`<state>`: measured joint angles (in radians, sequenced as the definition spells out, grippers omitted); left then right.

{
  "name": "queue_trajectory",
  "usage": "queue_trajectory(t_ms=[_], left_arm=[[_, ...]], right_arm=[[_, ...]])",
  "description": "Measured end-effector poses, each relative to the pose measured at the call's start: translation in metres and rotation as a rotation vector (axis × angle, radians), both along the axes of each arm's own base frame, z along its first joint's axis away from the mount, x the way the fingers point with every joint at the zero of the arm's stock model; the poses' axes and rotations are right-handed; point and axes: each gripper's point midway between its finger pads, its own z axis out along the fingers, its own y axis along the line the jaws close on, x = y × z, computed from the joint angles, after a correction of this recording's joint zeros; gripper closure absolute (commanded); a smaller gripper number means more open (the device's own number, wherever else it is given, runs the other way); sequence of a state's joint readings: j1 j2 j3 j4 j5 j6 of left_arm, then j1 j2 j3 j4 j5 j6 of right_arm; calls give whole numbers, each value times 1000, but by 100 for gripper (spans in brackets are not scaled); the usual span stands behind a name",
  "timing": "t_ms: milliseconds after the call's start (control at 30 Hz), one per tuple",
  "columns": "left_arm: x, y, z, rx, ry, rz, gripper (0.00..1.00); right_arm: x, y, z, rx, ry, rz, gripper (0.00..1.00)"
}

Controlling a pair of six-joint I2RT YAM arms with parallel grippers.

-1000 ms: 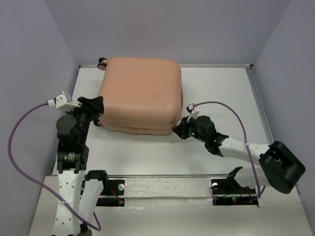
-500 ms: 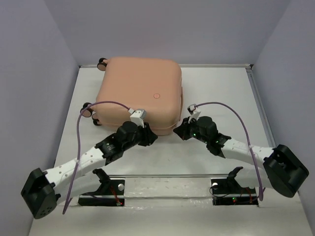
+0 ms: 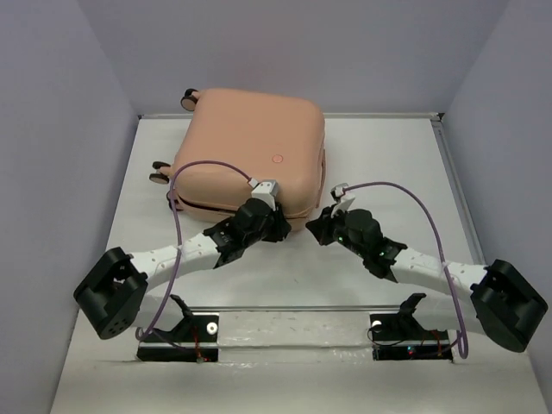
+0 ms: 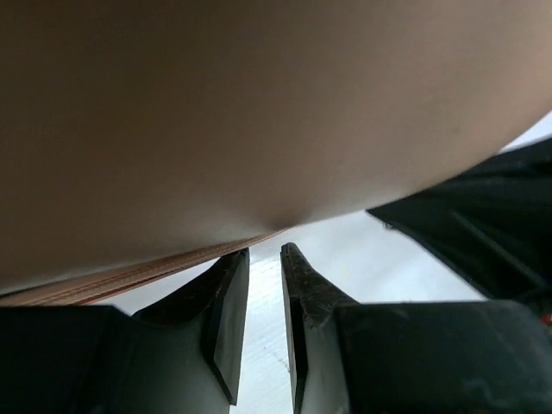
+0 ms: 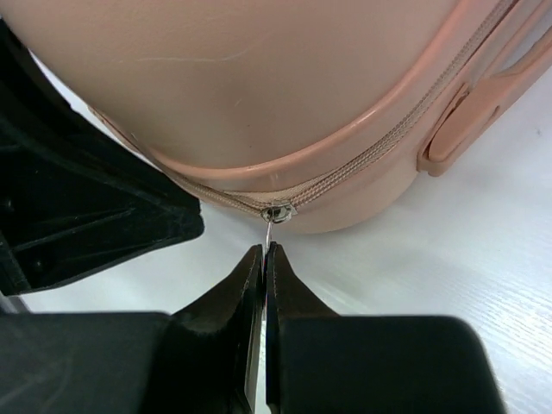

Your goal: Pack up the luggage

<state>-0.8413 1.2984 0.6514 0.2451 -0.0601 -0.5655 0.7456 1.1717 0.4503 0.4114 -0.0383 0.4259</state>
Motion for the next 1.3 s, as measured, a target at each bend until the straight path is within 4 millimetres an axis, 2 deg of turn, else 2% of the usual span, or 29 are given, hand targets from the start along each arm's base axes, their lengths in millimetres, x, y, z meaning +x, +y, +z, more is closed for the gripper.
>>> queue_trajectory(t_ms=[200,267,467,600,633,667,733,767,800,900,1000,1067,1100,1300], left_arm=[[11,0,-2,19,7,13,69],[16,1,-3,25,10,18,69],[30,10,-2,20,18,31,67],[30,32,7,-14,40,58,43],[32,42,16,-35,34,82,28],[33,50,24,-54,29,101,21],[42,74,58,-128,-26,170,7],[49,88,74,-161,-61,213,6],[59,113,99,-199,-102,283,6],[87,160,150,-234,-174,403,6],[115,210,182,-245,-217,506,6],[131,248,183,-230,-203,603,5],[139,260,178,-224,-185,635,5],[167,297,122,-262,-20,772,5]], right_arm=[[-11,25,-4,-63,-35,-10,93],[-9,37,-8,-74,-34,-13,93],[7,52,-10,-70,-34,-93,93],[4,57,-5,-24,-18,-75,93],[2,57,-4,-10,-10,-63,93],[2,56,-4,-3,-6,-58,93],[1,53,-1,16,0,-48,93],[1,52,-1,21,2,-43,93],[1,51,0,25,4,-40,93],[1,51,0,32,12,-23,93],[1,51,0,34,15,-14,93],[1,51,0,34,15,-10,93],[1,51,0,35,15,-8,93],[-2,52,0,34,16,12,93]])
